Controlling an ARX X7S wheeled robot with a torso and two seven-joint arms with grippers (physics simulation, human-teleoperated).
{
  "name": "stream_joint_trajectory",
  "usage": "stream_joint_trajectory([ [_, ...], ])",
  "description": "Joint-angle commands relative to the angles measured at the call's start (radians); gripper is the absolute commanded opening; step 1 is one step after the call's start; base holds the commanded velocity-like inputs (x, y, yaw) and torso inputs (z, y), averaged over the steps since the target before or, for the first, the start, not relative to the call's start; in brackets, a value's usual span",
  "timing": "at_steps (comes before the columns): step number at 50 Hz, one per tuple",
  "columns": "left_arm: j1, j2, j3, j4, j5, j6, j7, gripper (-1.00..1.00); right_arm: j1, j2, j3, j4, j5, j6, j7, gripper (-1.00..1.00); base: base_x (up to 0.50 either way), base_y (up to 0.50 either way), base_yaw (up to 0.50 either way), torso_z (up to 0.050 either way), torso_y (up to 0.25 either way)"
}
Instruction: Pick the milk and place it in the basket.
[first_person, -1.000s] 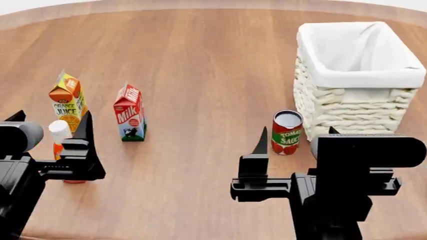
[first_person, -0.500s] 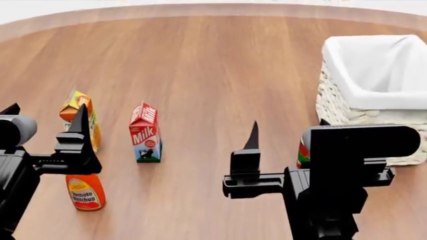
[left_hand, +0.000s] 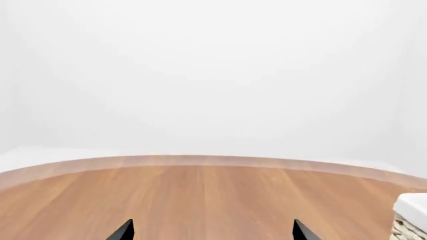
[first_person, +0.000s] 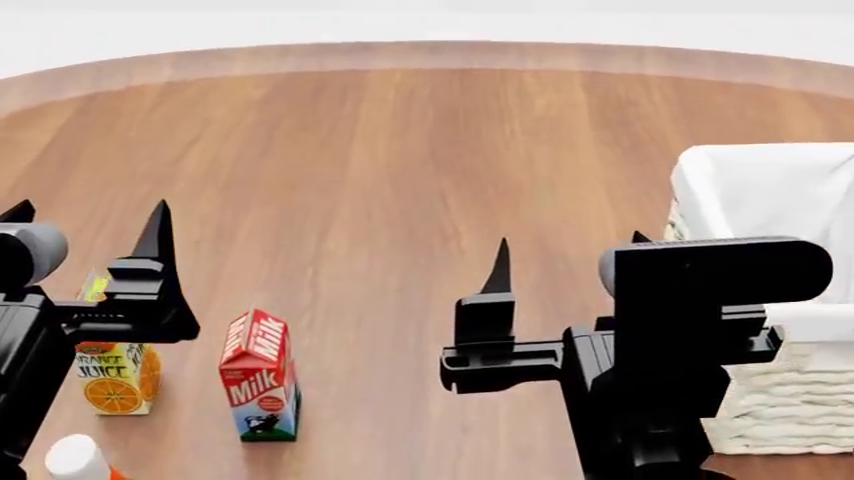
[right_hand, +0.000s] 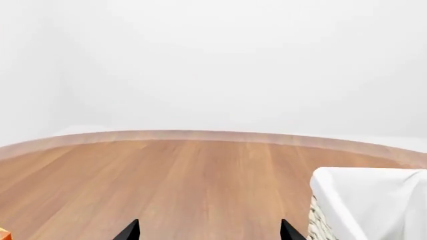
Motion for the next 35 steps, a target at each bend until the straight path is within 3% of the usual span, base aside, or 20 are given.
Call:
stream_joint_trajectory([
  [1, -0.001, -0.006, 0.000, 0.000, -0.009, 0.005, -0.008, 1.00, 0.004, 0.005, -0.005, 0.002, 0.009, 0.002, 0.003, 1.00, 0.50, 0.00, 0.00, 0.000, 0.000],
  [35, -0.001, -0.023, 0.018, -0.001, -0.028, 0.021, -0.031, 1.00, 0.000, 0.021, -0.008, 0.007, 0.032, 0.002, 0.010, 1.00, 0.50, 0.00, 0.00, 0.000, 0.001],
])
